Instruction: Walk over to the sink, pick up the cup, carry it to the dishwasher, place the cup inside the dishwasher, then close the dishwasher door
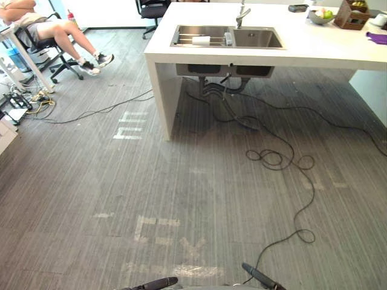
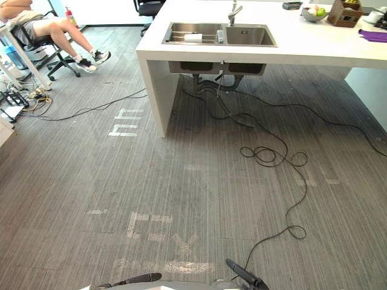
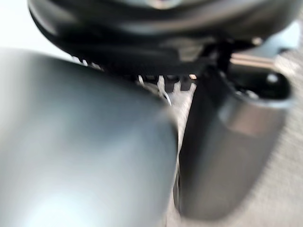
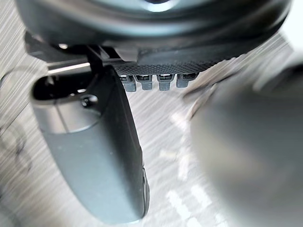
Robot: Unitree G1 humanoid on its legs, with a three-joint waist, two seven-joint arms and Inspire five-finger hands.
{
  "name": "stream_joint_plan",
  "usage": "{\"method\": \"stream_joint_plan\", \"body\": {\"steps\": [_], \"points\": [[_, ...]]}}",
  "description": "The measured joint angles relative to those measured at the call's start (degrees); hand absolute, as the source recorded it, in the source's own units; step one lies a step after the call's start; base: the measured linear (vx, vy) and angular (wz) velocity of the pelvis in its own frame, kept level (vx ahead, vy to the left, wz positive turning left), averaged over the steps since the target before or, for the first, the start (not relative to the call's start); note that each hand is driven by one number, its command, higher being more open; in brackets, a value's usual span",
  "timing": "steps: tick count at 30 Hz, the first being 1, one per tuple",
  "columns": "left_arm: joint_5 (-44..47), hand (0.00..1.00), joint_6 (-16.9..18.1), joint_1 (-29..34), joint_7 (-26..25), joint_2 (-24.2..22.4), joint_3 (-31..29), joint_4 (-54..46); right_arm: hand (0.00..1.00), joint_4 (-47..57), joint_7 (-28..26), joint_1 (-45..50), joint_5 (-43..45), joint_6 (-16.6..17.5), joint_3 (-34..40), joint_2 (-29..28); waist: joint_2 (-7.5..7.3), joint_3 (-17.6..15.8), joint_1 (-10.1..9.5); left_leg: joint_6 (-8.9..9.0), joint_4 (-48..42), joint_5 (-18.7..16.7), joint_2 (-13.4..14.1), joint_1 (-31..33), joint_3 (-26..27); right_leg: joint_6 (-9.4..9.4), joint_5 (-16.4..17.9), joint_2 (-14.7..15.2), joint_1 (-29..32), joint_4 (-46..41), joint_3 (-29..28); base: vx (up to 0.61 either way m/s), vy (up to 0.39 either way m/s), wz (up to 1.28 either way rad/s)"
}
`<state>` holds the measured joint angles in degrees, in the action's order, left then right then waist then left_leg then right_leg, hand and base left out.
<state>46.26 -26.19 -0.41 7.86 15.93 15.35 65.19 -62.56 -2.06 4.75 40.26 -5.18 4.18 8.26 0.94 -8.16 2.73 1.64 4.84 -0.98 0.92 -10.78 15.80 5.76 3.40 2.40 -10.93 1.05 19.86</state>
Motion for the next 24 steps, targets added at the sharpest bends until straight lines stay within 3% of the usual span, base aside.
{"method": "stream_joint_plan", "body": {"steps": [3,5,9,13,18,24], "points": [[4.9,1.00,-0.6,-0.3,-0.6,1.0,1.5,0.0,1.00,0.9,-0.5,-2.5,1.8,1.3,0.1,-1.5,-0.11,-0.3,-0.13,0.12,0.0,0.0,-0.3,0.1,-1.3,0.78,0.5,0.5,-0.2,-1.0,1.6,0.03,0.009,0.33],[5.0,1.00,0.7,-0.3,-0.8,0.8,2.7,0.0,1.00,1.7,-1.2,-3.5,2.8,1.8,0.4,-2.2,-0.19,-0.4,-0.15,0.29,0.0,-0.1,-0.5,0.1,-1.3,0.93,0.6,0.9,-0.2,-1.6,2.3,0.01,0.035,0.16],[1.9,1.00,7.1,-0.3,-2.8,-0.8,3.1,-0.2,1.00,2.8,-2.2,-4.1,2.9,2.1,0.5,-3.2,-0.61,-0.7,-0.19,0.77,0.0,-0.4,-1.2,0.0,-1.2,0.92,0.6,1.8,-0.1,-2.0,2.5,0.02,0.040,0.03],[-7.2,1.00,16.6,-1.3,-9.3,-3.3,3.1,-6.7,1.00,5.5,-2.6,-2.5,-1.7,2.2,0.0,-3.5,-1.72,-1.3,-0.19,1.05,-0.1,-0.6,-2.1,0.0,-1.1,0.91,0.6,2.9,0.0,-2.6,2.6,0.00,0.016,0.01],[-17.6,1.00,20.5,-3.9,-16.1,-5.8,3.1,-11.8,1.00,7.4,-3.4,-1.7,-11.6,1.9,-2.6,-3.0,-2.25,-1.2,0.17,1.33,-0.4,-0.8,-2.2,-0.3,-1.0,0.88,0.6,3.2,0.1,-3.7,2.4,0.00,-0.002,-0.01],[-28.0,1.00,20.8,-3.4,-22.1,-5.8,2.8,-13.6,1.00,8.6,-3.5,-1.8,-19.2,-0.7,-4.8,-2.2,-2.30,-1.1,0.34,1.32,-1.0,-0.8,-2.1,-0.4,-0.7,0.77,0.6,3.3,0.0,-3.9,2.0,0.00,-0.009,-0.01]]}}
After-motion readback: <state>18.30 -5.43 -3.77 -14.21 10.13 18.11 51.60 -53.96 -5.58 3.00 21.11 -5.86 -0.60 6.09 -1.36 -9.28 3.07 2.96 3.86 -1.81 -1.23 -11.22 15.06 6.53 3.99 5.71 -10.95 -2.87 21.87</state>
